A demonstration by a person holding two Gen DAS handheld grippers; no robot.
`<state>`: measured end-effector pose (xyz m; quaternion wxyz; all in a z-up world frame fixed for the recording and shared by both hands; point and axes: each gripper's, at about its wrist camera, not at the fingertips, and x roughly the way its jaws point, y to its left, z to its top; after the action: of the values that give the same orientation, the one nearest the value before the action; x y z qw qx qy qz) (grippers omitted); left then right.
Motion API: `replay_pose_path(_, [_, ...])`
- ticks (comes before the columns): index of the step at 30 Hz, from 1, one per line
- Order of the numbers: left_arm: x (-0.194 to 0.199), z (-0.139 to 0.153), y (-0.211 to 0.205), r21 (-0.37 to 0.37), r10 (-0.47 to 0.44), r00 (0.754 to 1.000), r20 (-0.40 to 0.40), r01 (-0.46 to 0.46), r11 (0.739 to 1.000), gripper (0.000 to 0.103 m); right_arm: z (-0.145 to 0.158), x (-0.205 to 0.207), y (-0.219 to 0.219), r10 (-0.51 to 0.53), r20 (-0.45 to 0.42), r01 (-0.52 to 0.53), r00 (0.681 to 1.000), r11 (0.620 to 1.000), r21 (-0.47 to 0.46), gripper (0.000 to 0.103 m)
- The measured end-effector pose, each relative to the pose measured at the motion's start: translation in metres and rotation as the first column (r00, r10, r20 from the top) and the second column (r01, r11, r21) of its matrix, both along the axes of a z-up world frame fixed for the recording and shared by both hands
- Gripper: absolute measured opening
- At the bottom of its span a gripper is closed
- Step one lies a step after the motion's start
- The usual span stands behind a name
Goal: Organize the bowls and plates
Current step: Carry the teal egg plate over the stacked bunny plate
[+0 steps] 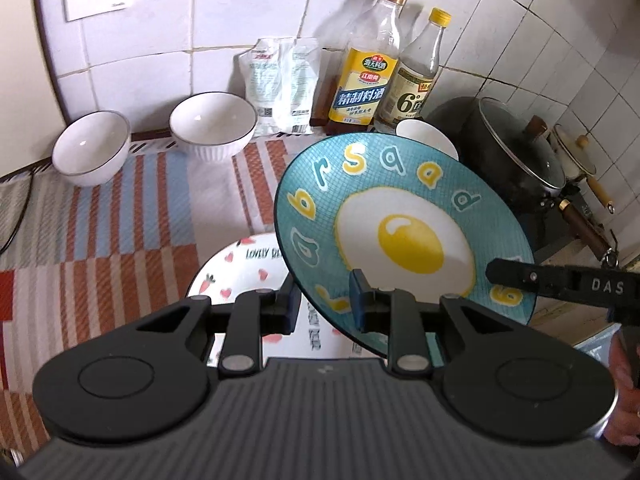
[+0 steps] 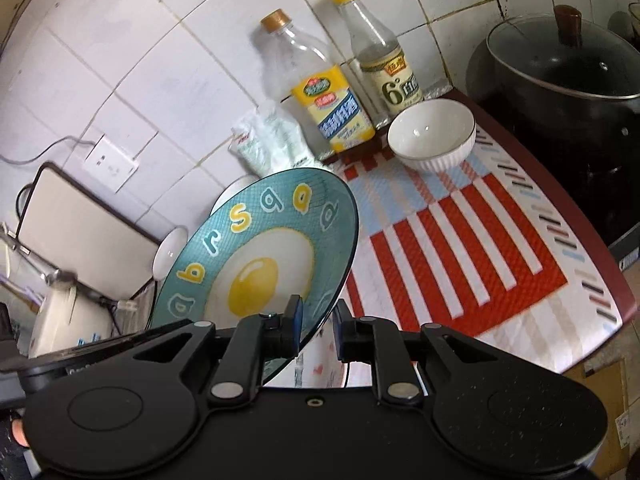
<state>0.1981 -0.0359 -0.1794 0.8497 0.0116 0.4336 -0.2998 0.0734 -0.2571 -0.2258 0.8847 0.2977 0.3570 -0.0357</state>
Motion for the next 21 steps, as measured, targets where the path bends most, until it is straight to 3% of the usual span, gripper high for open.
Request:
replay_pose_path(12, [-0.039, -0.023, 0.023, 0.031, 0.051, 0.998, -0.042, -0.05, 0.998, 0.023, -0.019, -0.034, 0.026, 0.045, -0.034, -0.045, 0.998, 0.999, 0.004, 0.021])
replay_pose_path(21, [-0.041, -0.049, 0.041, 0.081, 0.099, 0.992, -0.083, -0.092, 0.992, 0.023, -0.048, -0.031, 0.045, 0.092, -0.093, -0.089, 0.991, 0.995, 0.039, 0.022])
